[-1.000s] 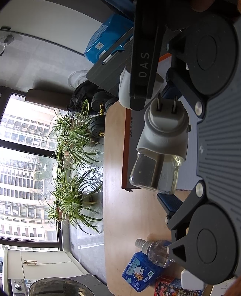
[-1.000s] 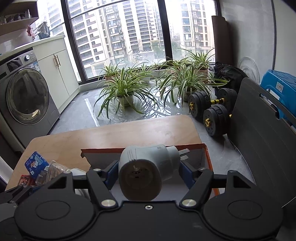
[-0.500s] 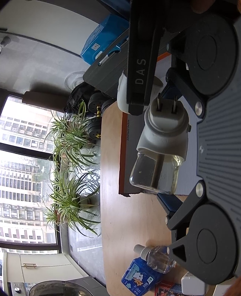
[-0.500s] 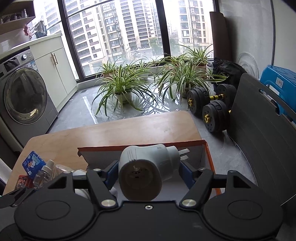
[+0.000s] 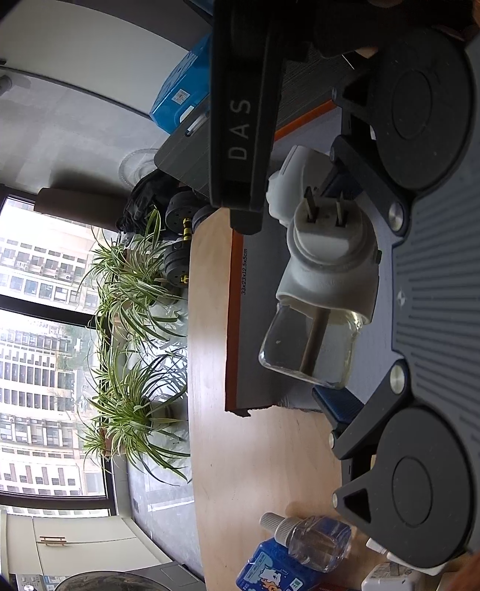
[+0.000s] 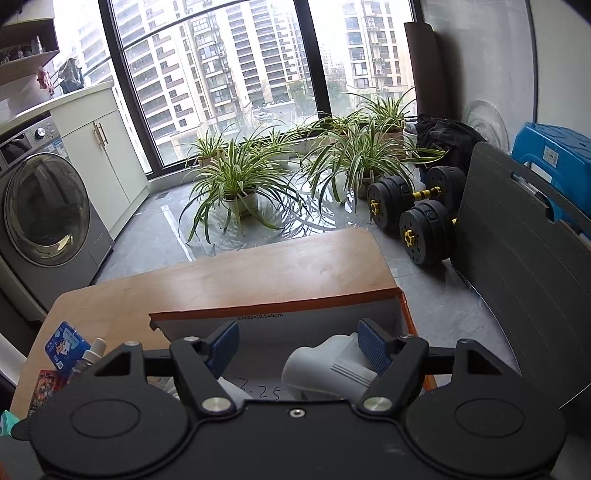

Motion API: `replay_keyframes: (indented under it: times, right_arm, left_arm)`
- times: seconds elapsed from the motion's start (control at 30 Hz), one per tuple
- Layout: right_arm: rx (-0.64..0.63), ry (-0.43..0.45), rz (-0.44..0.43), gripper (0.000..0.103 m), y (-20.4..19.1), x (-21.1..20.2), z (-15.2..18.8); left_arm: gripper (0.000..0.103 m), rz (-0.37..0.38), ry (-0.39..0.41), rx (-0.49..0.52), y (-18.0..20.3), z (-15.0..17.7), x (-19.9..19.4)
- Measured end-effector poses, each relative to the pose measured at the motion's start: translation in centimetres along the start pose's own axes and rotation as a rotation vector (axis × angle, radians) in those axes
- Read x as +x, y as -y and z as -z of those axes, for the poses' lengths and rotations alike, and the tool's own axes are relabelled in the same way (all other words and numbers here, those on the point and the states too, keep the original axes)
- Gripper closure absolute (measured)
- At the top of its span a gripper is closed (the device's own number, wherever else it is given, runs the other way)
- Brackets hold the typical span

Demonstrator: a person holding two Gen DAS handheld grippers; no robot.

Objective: Organize rigid objects
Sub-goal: 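Open both tools to release the two devices inside the box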

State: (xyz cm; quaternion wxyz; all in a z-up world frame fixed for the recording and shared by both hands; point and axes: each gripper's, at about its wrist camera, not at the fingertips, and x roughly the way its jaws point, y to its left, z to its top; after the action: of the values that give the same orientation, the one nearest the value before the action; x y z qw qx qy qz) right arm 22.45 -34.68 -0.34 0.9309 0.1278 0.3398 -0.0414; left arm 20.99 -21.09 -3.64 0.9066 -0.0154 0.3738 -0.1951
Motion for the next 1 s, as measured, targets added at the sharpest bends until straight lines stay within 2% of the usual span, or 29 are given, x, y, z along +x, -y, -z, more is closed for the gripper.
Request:
replay_keyframes:
  times: [0.13,0.27,0.67,1.0]
  right_arm:
    - [0.034,0.018,-0.008,0.017,0.7,-0.7,-0.5]
    - [0.032,0.034,-0.01,0.017,0.7,-1.4,-0.7]
    - [0.024,0.088,-0.009,0.014,0.7,-4.6,-0.5]
    - [-0.057,0.103,0.01,0.012,-0.9,-7.9,2.0]
  left_arm:
    - [0.001,0.029,-0.031,0.004,0.2,0.2,0.4]
    - [0.0,0.04,-0.027,-0.004,0.1,0.1,-0.2]
    - [0.0,-0.026,-0.031,-0.005,0.1,0.2,-4.5]
    - [0.0,-0.085,-0.03,-0.027,-0.6,0.7,-8.6]
